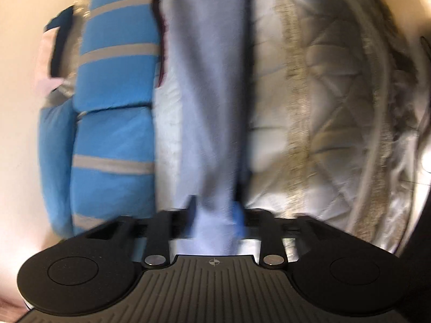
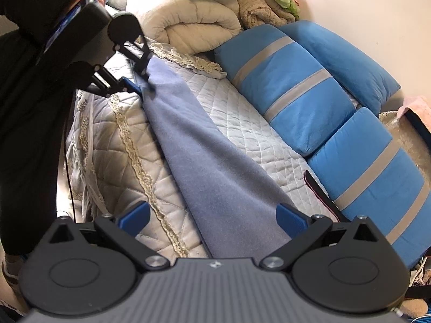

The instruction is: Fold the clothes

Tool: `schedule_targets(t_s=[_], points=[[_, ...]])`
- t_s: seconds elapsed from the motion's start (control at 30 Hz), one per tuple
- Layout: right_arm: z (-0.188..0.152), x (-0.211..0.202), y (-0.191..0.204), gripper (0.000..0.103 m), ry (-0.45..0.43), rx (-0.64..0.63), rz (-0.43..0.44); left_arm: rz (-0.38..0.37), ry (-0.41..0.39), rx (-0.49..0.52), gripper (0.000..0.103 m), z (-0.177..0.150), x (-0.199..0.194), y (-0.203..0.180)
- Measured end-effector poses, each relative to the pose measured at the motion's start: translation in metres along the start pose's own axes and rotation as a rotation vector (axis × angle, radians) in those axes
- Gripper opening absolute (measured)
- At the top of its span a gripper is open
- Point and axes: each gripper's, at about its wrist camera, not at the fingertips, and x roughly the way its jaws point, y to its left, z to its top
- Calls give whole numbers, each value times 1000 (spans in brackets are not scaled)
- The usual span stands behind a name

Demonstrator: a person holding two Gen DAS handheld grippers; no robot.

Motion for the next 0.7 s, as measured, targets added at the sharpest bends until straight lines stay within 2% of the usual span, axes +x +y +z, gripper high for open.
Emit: schedule_targets(t_s=[0.1,0.2,0.33,0.5,0.63,0.67,0.7], points=[[-2,0,1,103,0,9,1,-3,30,-15,50,-8,3,13],[-4,-1,1,103,0,17,3,-9,109,3,51,-19,12,22],[-7,-1,2,103,-1,29,5,-1,171,-59,51,-38,16,44],[-10,-2,2,103,0,38,5,-16,266,-76,52,-72,25,68],[-12,-3,0,103,0,51,-1,-48,331,-185,52,-102,26,95],[-12,-3,-1,103,0,57,-1,-47,341,-228,52,-109,27,103],[-13,-3,-1,103,1,62,0,-74,332,-328,52,-118,31,113]])
